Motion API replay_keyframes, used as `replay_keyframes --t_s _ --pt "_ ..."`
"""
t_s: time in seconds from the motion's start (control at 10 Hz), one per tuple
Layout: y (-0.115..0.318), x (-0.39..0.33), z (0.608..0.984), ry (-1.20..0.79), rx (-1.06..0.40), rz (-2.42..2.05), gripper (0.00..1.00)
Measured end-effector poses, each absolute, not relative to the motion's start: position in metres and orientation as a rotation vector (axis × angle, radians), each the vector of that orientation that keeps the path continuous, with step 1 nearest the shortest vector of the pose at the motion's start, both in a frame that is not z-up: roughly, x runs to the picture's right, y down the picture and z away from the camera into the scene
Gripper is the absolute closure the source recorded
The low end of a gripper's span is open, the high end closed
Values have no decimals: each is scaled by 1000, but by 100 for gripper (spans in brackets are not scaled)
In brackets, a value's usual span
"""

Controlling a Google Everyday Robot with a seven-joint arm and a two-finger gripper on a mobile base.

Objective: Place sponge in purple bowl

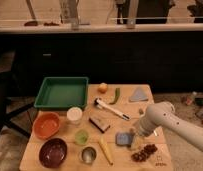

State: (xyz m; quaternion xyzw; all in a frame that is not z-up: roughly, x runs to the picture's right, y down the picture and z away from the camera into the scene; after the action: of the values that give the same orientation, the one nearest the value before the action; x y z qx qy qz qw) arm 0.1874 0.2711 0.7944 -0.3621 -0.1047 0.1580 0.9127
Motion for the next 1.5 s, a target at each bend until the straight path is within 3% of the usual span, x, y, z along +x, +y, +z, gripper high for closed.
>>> replay_keyframes --t_s 0.2,1.0,1.5 --pt "279 185 791 -210 -747 302 21" --pt "288 178 796 -242 -775 247 96" --pt "262 184 783 -246 -762 225 100"
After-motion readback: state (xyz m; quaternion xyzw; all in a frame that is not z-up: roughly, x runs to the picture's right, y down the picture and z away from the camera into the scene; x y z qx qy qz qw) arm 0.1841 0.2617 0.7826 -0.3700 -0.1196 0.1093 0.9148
